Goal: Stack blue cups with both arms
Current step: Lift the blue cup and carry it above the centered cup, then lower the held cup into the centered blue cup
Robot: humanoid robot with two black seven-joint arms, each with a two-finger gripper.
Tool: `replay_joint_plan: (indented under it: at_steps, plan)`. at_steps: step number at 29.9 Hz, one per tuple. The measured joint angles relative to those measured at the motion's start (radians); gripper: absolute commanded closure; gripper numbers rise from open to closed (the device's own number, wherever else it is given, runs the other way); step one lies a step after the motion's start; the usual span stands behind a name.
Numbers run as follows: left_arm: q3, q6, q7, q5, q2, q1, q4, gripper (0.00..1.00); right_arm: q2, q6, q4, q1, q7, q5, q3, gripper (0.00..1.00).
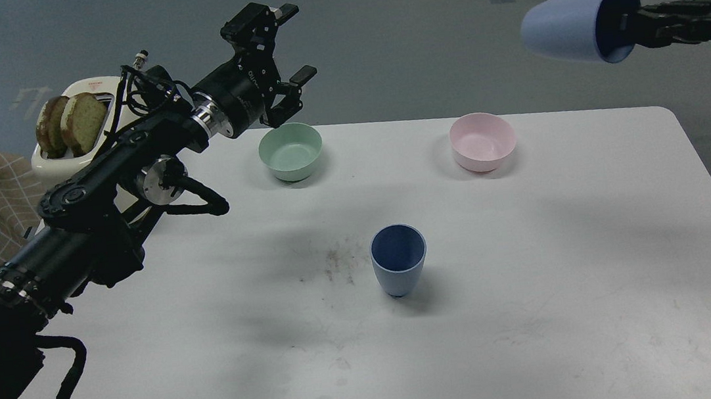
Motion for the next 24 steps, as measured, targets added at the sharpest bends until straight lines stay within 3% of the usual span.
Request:
replay_joint_plan:
  at_steps: [6, 15, 24]
  plan:
    - [0.0, 0.001, 0.001, 0.0, 0.003, 0.0, 0.007, 0.02, 0.198, 0.0, -0.077, 0.207, 0.005, 0.004, -0.233, 1.0]
    - [-0.001, -0.001, 0.0, 0.0, 0.003, 0.0, 0.025, 0.02, 0.357, 0.0, -0.001, 0.399, 0.011, 0.007, -0.546, 1.0]
    - [-0.002, -0.001, 0.001, 0.0, 0.011, -0.002, 0.025, 0.02, 0.44, 0.0, 0.055, 0.485, 0.011, 0.008, -0.705, 1.0]
